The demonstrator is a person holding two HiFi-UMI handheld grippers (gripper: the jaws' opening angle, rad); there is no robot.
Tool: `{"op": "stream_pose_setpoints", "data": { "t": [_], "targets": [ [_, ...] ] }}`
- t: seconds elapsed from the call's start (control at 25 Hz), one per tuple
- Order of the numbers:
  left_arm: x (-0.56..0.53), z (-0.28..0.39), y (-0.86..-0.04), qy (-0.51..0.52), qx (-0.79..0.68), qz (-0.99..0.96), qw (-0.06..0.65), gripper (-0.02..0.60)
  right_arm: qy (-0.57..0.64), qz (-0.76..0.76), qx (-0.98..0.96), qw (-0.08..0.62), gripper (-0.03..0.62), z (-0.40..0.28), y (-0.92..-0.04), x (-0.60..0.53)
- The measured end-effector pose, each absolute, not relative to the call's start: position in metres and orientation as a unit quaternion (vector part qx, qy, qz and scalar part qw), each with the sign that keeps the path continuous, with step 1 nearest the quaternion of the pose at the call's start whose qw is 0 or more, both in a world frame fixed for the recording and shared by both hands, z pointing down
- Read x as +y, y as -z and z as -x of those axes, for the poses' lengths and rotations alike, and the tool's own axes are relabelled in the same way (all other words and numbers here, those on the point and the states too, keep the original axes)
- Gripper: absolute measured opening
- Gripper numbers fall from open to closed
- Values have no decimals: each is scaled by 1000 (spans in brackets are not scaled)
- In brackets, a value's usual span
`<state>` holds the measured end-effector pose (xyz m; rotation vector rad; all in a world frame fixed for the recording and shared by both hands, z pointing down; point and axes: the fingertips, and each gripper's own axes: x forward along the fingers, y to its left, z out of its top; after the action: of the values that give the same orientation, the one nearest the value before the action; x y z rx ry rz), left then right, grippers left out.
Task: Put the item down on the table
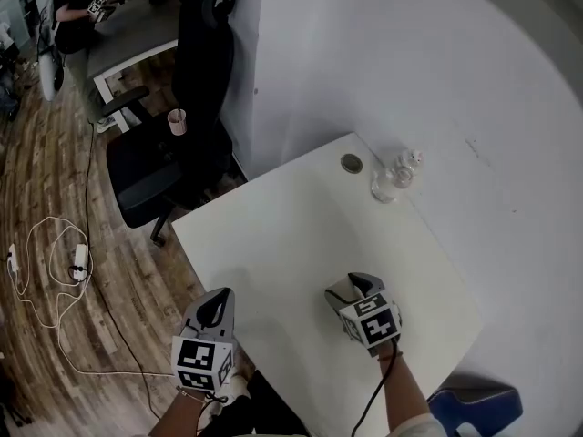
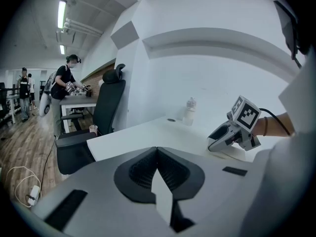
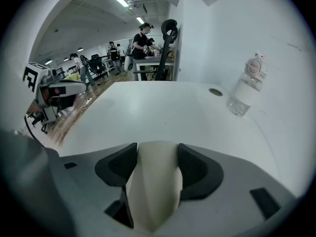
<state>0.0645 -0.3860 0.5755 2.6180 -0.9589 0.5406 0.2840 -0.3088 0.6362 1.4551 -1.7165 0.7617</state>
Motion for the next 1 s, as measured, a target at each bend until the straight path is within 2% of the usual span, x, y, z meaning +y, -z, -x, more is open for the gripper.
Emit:
{"op": "stream_pose_setpoints", "data": {
  "t": [1.0],
  "targets": [
    [-380,-62,-585,-207,-331,-909,149,17,-307,-546,-678,385,286,-277,-649,-311]
  ]
}}
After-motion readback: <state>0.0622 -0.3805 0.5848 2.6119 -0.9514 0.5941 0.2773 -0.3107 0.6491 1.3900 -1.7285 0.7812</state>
